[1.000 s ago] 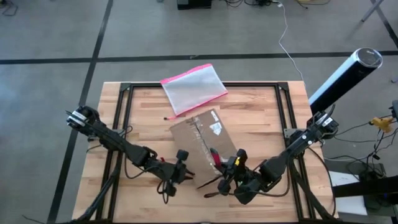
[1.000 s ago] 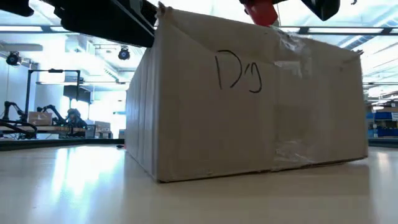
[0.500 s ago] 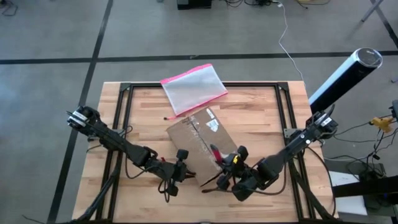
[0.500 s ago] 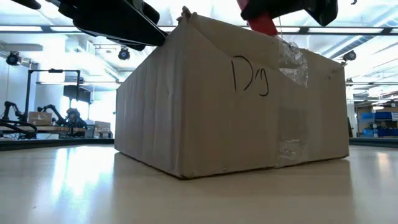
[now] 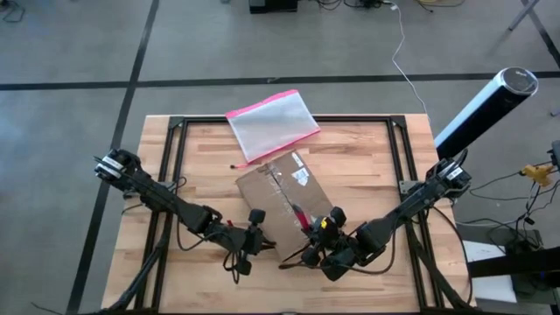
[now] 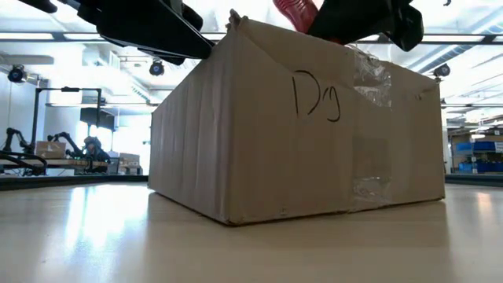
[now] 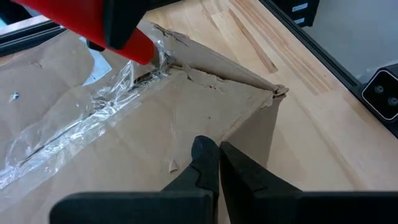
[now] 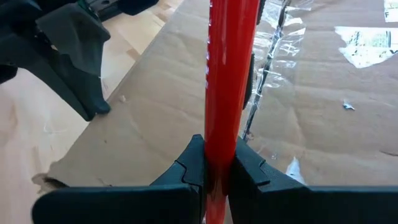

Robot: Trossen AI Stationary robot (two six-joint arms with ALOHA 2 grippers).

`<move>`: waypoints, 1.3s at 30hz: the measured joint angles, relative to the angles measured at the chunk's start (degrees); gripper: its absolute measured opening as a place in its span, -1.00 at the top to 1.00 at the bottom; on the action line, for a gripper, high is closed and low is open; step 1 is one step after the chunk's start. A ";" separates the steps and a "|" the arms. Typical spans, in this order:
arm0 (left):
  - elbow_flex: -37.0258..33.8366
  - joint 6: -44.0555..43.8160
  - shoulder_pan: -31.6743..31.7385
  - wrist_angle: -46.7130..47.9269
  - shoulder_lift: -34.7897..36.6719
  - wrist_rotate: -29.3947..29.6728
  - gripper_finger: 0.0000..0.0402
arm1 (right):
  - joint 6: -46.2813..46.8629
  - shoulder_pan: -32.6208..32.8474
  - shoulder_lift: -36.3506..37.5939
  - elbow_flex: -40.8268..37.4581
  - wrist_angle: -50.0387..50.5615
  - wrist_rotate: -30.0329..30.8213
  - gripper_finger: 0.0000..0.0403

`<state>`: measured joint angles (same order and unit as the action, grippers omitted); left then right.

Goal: Unpack boxes
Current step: Open the cardboard box using the box cutter

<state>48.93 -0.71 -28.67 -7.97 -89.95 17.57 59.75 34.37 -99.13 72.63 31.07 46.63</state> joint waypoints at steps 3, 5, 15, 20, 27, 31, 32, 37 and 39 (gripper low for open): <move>0.00 -0.02 0.02 -0.09 0.00 0.08 1.00 | -0.32 -0.61 0.00 -0.03 -0.01 0.50 0.91; 0.00 -0.02 0.07 -0.34 0.04 0.19 1.00 | -0.77 -1.12 0.00 -0.22 0.00 1.16 0.91; 0.02 1.22 0.07 -1.81 0.09 -0.03 1.00 | -4.59 -4.66 0.00 -0.86 -0.04 1.38 0.91; 0.02 1.46 0.04 -1.83 0.09 -1.57 1.00 | -7.11 -6.75 0.00 -0.86 -0.15 1.36 0.91; 0.02 1.64 0.04 -1.76 0.09 -2.08 1.00 | -13.22 -9.04 0.00 -0.89 -4.72 -1.11 0.91; 0.02 5.00 -0.02 -0.82 0.11 -0.47 1.00 | -14.36 -9.49 0.00 -1.11 -5.44 -3.17 0.91; 0.02 6.29 0.00 -0.22 0.11 0.85 1.00 | -14.34 -9.45 0.00 -1.28 -5.56 -3.31 0.91; 0.15 15.29 -0.04 6.64 0.20 7.05 0.94 | -12.74 -8.12 0.00 -2.17 -5.60 -3.47 0.91; 0.15 18.13 -0.02 9.63 0.30 9.00 0.86 | -12.02 -7.73 0.02 -2.37 -5.62 -3.45 0.91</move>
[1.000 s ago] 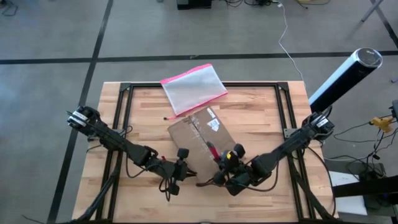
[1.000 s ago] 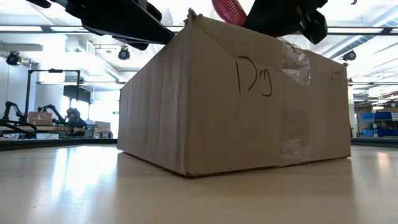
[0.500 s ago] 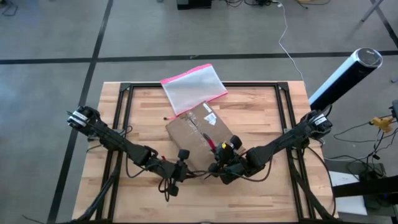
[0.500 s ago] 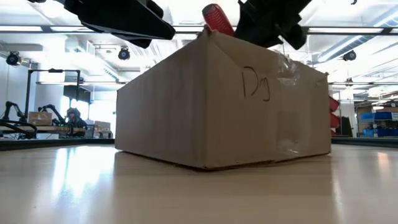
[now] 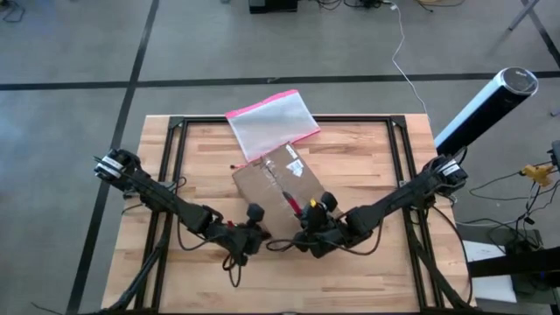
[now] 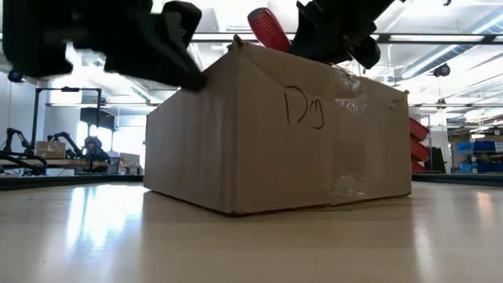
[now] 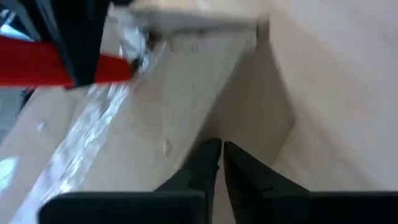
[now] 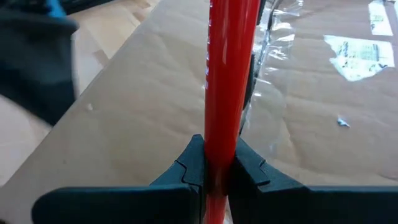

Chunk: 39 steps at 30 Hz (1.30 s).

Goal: Unpack boxes
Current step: Open the cardboard box using the box cutter

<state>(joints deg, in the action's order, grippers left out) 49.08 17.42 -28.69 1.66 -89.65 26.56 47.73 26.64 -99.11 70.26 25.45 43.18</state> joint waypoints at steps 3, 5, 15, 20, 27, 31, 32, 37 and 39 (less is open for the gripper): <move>0.02 2.39 0.09 3.06 0.41 3.49 0.68 | 0.37 0.38 -0.02 -0.04 0.02 0.02 0.91; 0.02 3.70 0.13 4.02 0.75 6.34 0.53 | 0.67 0.48 -0.02 -0.04 0.03 -0.17 0.91; 0.07 15.04 1.51 3.84 2.78 17.28 -0.22 | 0.76 0.63 -0.02 -0.17 -0.40 -1.20 0.91; 0.02 19.22 6.42 7.69 1.30 12.77 -0.30 | 0.71 0.63 -0.02 -0.20 -0.42 -1.20 0.91; 0.06 24.50 11.57 7.33 -0.43 11.16 -0.13 | 0.56 0.63 -0.02 -0.22 -0.52 -1.07 0.91; 0.09 23.94 12.39 7.08 -0.43 9.94 0.10 | 0.24 0.61 -0.02 -0.22 -0.58 -1.01 0.91; 0.11 23.52 12.42 6.85 -0.43 9.50 0.18 | 0.21 0.61 -0.02 -0.22 -0.47 -1.02 0.91; 0.22 20.26 12.46 4.68 -0.22 2.16 0.67 | 0.12 0.70 -0.02 -0.28 -0.02 -1.67 0.91; 0.25 18.41 12.15 3.38 -0.22 -1.65 0.87 | 0.14 0.86 0.00 -0.28 -0.06 -1.99 0.91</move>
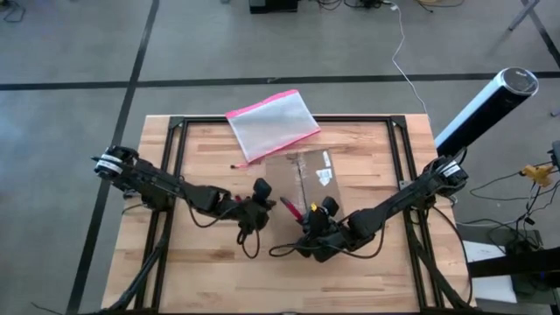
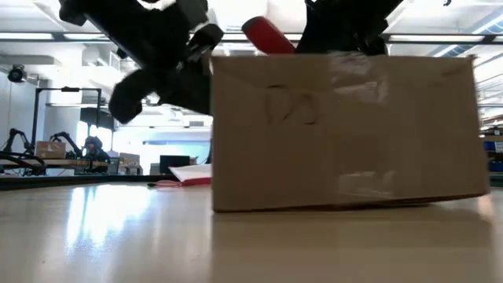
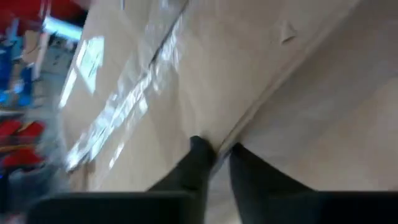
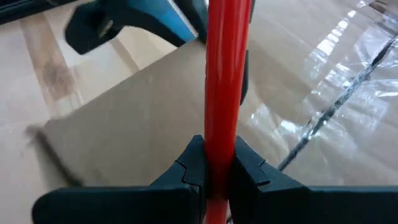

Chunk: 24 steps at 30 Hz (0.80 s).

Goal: Unpack boxes
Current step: Open the cardboard box using the box cutter

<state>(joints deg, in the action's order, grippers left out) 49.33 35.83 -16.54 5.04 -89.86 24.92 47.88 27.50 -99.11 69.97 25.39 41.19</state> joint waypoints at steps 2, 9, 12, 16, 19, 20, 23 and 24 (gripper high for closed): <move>0.01 -1.88 -0.40 -1.26 -0.04 -4.01 0.95 | 0.05 0.06 -0.02 0.00 -0.39 0.08 0.91; -0.08 -7.85 -4.29 -3.94 -0.17 -10.65 1.00 | 0.09 0.75 0.00 0.02 -0.79 2.37 0.91; -0.10 -10.38 -6.61 -4.57 -0.22 -10.80 1.00 | -0.05 0.69 0.00 0.04 -0.83 2.36 0.91; -0.16 -12.77 -9.00 -5.49 -0.30 -10.83 1.00 | -3.01 0.64 0.07 0.11 -0.66 2.52 0.91; -0.19 -14.17 -9.88 -5.59 -0.33 -10.80 1.00 | -4.22 0.64 0.52 0.11 -0.58 2.25 0.91; -0.19 -14.65 -10.07 -5.60 -0.33 -10.76 1.00 | -4.62 0.64 0.71 0.11 -0.49 2.20 0.91; -0.21 -15.75 -10.57 -5.72 -0.33 -10.76 1.00 | -5.53 0.64 0.97 0.11 -0.45 1.80 0.91; -0.21 -15.88 -10.68 -5.79 -0.33 -10.76 1.00 | -5.65 0.64 1.04 0.11 -0.45 1.77 0.91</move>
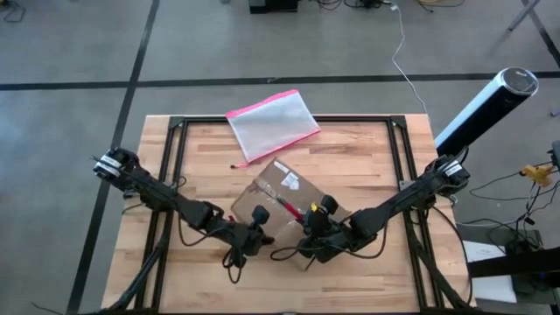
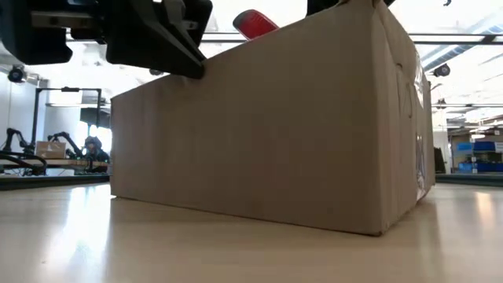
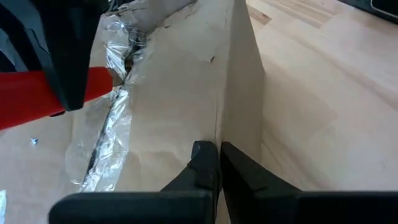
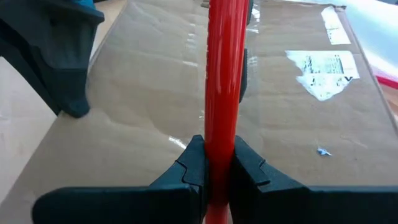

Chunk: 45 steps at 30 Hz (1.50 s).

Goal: Unpack boxes
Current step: Open the cardboard box using the box cutter

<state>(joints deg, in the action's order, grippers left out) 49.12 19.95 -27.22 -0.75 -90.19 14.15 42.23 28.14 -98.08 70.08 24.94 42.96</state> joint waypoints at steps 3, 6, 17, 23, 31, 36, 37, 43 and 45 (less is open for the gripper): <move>-0.03 -0.06 -0.14 -0.59 0.00 0.03 1.00 | -0.32 0.00 0.17 0.00 -0.26 -0.02 0.91; -0.09 0.02 -0.18 -1.50 -0.04 0.00 1.00 | -0.92 -0.14 0.00 0.00 -0.31 -0.06 0.91; 0.24 0.20 -0.62 -3.65 -0.15 -1.95 1.00 | -5.40 -2.07 -0.20 0.00 -6.52 -0.51 0.91; 0.59 0.48 -0.79 -3.57 -0.20 -2.16 1.00 | -8.14 -3.35 -0.25 -0.02 -7.67 -1.44 0.91; 0.61 0.48 -0.88 -3.74 -0.20 -1.86 1.00 | -7.04 -4.20 -1.56 -0.02 -7.75 -3.48 0.91; 0.61 0.50 -0.90 -3.76 -0.20 -1.88 1.00 | -4.42 -3.94 -2.67 -0.02 -7.79 -5.10 0.91; 0.61 0.50 -0.90 -3.77 -0.17 -1.88 1.00 | -3.95 -3.84 -2.67 -0.02 -7.73 -5.15 0.91; 0.61 0.49 -0.92 -3.77 -0.13 -1.90 1.00 | -3.64 -3.39 -2.12 0.71 -7.30 -5.38 0.91; 0.61 0.41 -0.92 -3.76 -0.11 -1.88 1.00 | -3.87 -3.33 -2.12 1.12 -7.12 -5.47 0.91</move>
<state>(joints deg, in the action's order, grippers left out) 49.74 20.36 -28.14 -4.51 -90.30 12.27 38.36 24.81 -100.20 71.21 17.82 37.49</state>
